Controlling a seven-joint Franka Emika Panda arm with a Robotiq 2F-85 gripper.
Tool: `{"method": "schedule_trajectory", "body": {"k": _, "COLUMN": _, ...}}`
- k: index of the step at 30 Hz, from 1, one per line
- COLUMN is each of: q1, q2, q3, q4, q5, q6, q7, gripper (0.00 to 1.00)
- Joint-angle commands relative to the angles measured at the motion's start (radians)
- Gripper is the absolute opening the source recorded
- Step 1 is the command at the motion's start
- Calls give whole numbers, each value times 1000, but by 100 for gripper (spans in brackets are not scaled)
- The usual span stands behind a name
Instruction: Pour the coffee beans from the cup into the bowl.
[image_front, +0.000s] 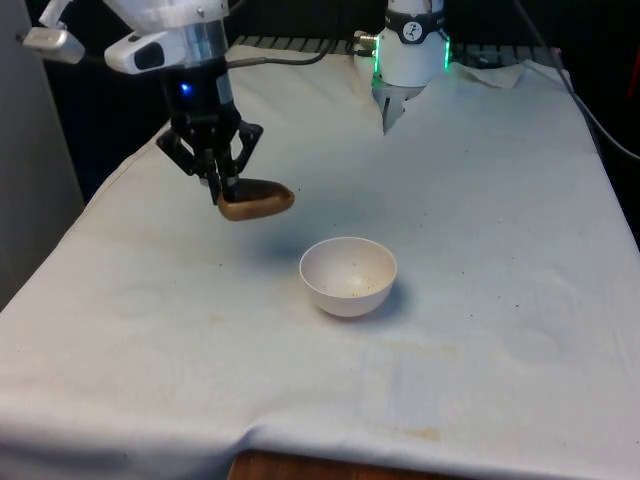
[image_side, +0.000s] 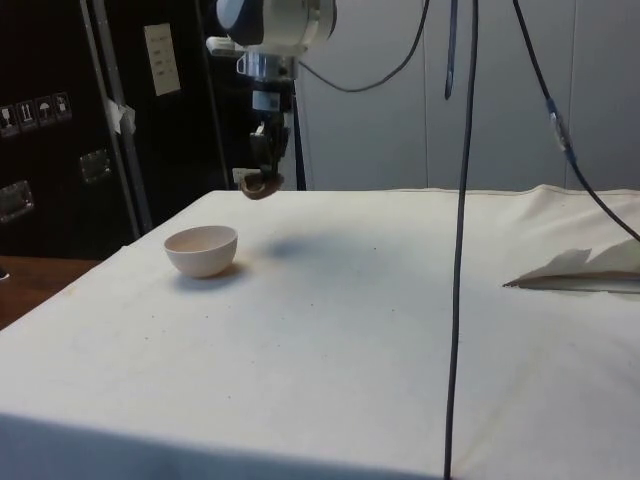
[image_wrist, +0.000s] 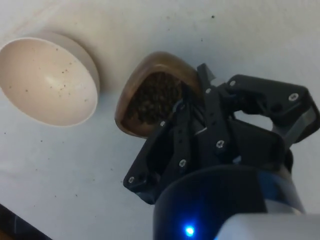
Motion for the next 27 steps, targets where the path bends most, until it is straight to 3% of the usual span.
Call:
{"method": "schedule_trajectory", "body": {"k": 1, "q1": 13, "q2": -11, "q3": -8, "q4": -8, "q5": -14, "q6": 2, "q7": 19, "gripper": 0}}
{"method": "schedule_trajectory", "body": {"k": 7, "q1": 22, "q2": -37, "q3": -1, "q4": -11, "q5": -46, "q6": 0, "q7": 62, "gripper": 0}}
{"method": "schedule_trajectory", "body": {"k": 8, "q1": 11, "q2": -28, "q3": 7, "q4": -1, "q5": -38, "q6": -2, "q7": 52, "gripper": 0}}
{"method": "schedule_trajectory", "body": {"k": 9, "q1": 23, "q2": -40, "q3": -1, "q4": -11, "q5": -50, "q6": 0, "q7": 67, "gripper": 0}}
{"method": "schedule_trajectory", "body": {"k": 18, "q1": 28, "q2": -74, "q3": 1, "q4": -9, "q5": -82, "q6": -16, "q7": 100, "gripper": 0}}
{"method": "schedule_trajectory", "body": {"k": 19, "q1": 19, "q2": -68, "q3": 9, "q4": -2, "q5": -73, "q6": -16, "q7": 90, "gripper": 0}}
{"method": "schedule_trajectory", "body": {"k": 20, "q1": 28, "q2": -76, "q3": 1, "q4": -9, "q5": -84, "q6": -17, "q7": 103, "gripper": 0}}
{"method": "schedule_trajectory", "body": {"k": 25, "q1": 35, "q2": -95, "q3": 3, "q4": -7, "q5": -112, "q6": -25, "q7": 132, "gripper": 0}}
{"method": "schedule_trajectory", "body": {"k": 26, "q1": 24, "q2": -86, "q3": 11, "q4": -2, "q5": -99, "q6": -21, "q7": 117, "gripper": 0}}
{"method": "schedule_trajectory", "body": {"k": 27, "q1": 36, "q2": -102, "q3": 5, "q4": -6, "q5": -124, "q6": -28, "q7": 144, "gripper": 0}}
